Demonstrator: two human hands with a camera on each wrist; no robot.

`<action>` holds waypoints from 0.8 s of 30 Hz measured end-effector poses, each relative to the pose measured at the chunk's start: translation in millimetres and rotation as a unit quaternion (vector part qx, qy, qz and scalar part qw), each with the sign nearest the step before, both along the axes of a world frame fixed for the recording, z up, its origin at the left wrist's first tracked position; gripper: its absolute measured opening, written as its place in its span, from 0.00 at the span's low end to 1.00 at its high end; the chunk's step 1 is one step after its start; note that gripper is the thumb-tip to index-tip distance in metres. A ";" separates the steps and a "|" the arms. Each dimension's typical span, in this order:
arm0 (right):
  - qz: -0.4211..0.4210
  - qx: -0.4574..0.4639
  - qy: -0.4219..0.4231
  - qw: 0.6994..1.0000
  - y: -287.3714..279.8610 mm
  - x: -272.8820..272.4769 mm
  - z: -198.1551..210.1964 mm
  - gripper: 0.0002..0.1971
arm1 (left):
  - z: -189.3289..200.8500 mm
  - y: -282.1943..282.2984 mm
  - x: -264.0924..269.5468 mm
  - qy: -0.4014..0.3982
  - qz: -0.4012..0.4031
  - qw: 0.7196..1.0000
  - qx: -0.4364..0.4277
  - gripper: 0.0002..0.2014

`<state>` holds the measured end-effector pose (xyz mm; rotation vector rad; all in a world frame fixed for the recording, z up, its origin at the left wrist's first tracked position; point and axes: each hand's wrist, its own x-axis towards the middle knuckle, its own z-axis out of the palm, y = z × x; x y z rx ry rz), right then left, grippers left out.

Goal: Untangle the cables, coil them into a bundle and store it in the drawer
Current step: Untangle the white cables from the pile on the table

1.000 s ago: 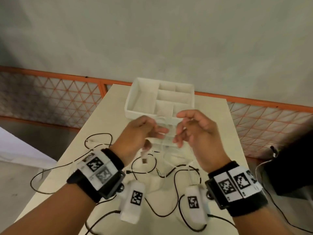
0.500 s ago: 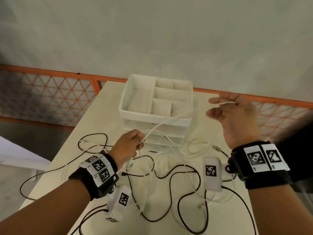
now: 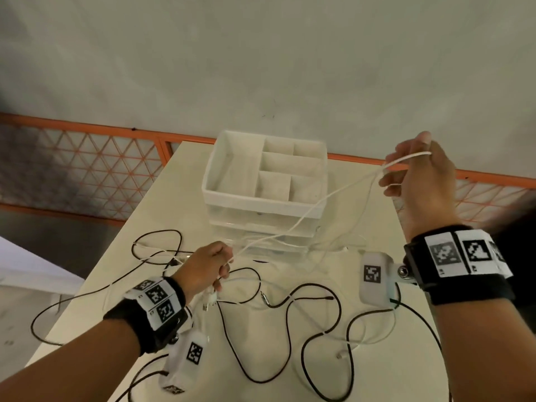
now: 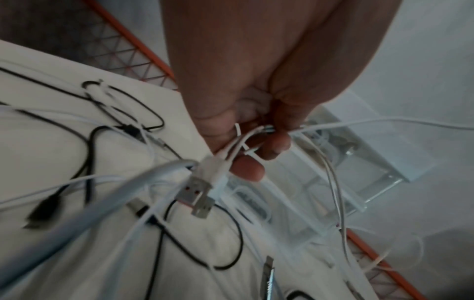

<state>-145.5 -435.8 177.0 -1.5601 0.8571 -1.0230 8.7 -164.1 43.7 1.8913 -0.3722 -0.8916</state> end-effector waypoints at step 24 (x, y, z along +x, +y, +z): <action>0.188 -0.316 0.212 0.905 81.7 1.9 -48.0 0.24 | 85.5 -34.6 -24.5 0.081 -0.009 0.978 -0.191 0.09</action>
